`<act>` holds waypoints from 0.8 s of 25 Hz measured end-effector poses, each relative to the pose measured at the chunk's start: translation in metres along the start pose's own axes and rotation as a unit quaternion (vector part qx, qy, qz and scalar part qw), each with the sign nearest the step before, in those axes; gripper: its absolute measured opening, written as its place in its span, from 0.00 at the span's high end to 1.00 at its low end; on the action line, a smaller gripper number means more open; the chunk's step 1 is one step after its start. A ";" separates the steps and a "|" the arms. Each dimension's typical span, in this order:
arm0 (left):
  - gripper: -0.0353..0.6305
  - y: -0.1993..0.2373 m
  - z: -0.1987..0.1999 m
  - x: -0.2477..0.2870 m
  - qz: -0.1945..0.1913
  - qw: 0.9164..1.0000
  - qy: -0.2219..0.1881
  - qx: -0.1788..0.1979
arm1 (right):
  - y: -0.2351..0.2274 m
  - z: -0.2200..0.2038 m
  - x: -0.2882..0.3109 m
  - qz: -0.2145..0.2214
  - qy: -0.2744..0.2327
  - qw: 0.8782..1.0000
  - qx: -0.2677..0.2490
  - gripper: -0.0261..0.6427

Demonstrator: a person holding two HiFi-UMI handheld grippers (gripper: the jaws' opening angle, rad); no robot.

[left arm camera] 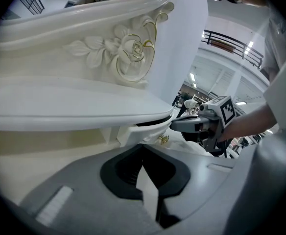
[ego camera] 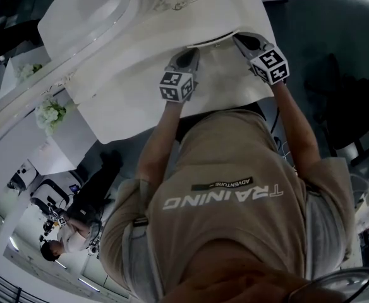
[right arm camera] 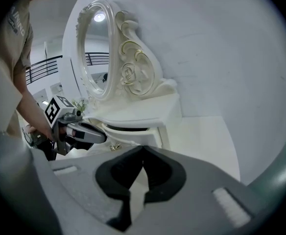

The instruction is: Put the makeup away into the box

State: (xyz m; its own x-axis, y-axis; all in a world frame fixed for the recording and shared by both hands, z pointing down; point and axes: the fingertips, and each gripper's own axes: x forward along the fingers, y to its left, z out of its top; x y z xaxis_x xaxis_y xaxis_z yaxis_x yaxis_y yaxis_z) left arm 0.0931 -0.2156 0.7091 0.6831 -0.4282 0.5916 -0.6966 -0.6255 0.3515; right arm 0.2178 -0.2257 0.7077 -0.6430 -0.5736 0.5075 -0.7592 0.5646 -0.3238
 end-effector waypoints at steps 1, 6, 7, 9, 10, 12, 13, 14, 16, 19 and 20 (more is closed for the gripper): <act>0.95 0.000 0.001 0.001 0.000 1.000 -0.002 -0.001 | -0.001 0.001 0.000 0.000 0.000 1.000 -0.001 0.96; 0.95 0.005 0.008 0.004 0.013 1.000 -0.016 -0.006 | -0.007 0.008 0.005 0.001 -0.004 1.000 -0.006 0.96; 0.95 0.007 0.009 0.005 0.017 1.000 -0.020 -0.008 | -0.007 0.009 0.007 0.001 -0.004 1.000 -0.006 0.96; 0.95 0.011 0.012 0.005 0.022 0.999 -0.025 -0.011 | -0.008 0.011 0.009 0.001 -0.004 1.000 -0.008 0.96; 0.95 0.012 0.013 0.006 0.023 0.999 -0.026 -0.010 | -0.009 0.012 0.010 0.000 -0.004 1.000 -0.008 0.96; 0.95 0.014 0.015 0.007 0.025 0.999 -0.028 -0.010 | -0.011 0.013 0.012 -0.002 -0.002 1.000 -0.005 0.96; 0.95 0.015 0.016 0.007 0.026 0.999 -0.030 -0.010 | -0.011 0.013 0.012 -0.002 -0.003 1.000 -0.002 0.96; 0.95 0.016 0.017 0.008 0.028 0.999 -0.031 -0.010 | -0.012 0.014 0.013 -0.003 -0.004 1.000 0.000 0.96; 0.95 0.018 0.018 0.008 0.031 0.999 -0.034 -0.013 | -0.013 0.016 0.015 -0.004 -0.009 1.000 0.004 0.96; 0.95 0.019 0.020 0.010 0.033 0.999 -0.036 -0.015 | -0.015 0.017 0.016 -0.009 -0.014 1.000 0.004 0.96; 0.95 0.018 0.020 0.011 0.032 0.999 -0.036 -0.014 | -0.016 0.017 0.014 -0.010 -0.014 1.000 0.003 0.96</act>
State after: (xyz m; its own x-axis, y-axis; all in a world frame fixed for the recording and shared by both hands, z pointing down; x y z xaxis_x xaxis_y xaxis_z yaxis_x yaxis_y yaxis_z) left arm 0.0923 -0.2441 0.7076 0.6509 -0.5125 0.5601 -0.7438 -0.5780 0.3355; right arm 0.2188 -0.2527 0.7068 -0.6294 -0.6020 0.4914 -0.7731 0.5489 -0.3178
